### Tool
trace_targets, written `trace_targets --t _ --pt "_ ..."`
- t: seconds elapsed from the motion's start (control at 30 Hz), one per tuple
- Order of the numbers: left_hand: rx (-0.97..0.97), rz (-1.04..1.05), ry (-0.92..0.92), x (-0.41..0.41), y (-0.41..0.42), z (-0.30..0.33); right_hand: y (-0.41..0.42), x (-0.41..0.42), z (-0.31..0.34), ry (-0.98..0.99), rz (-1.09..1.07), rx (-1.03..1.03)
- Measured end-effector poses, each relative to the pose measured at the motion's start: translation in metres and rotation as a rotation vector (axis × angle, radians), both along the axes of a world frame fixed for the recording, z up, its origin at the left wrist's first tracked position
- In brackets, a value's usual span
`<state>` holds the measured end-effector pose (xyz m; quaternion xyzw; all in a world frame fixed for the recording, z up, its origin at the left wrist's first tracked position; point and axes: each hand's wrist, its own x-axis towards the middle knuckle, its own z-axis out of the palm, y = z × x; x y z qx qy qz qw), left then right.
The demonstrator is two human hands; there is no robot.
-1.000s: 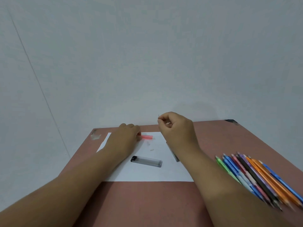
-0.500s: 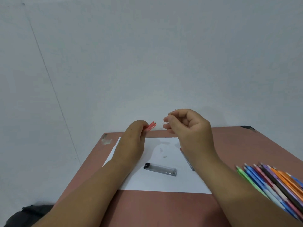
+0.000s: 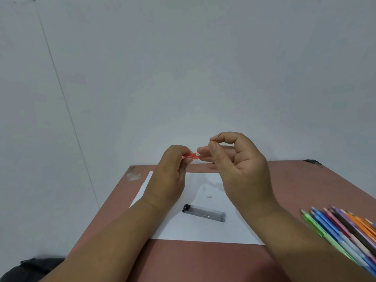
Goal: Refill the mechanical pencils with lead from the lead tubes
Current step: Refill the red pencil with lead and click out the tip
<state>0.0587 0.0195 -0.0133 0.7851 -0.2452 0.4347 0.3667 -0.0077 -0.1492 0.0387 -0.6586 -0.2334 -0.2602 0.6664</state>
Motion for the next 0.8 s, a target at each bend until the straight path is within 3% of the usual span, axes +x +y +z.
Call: trace_targets --t 0.8 --pt "0.013 0.036 0.015 -0.0014 0.0016 0.0007 -0.0001 0.0025 -0.0035 -0.012 0.01 -0.035"
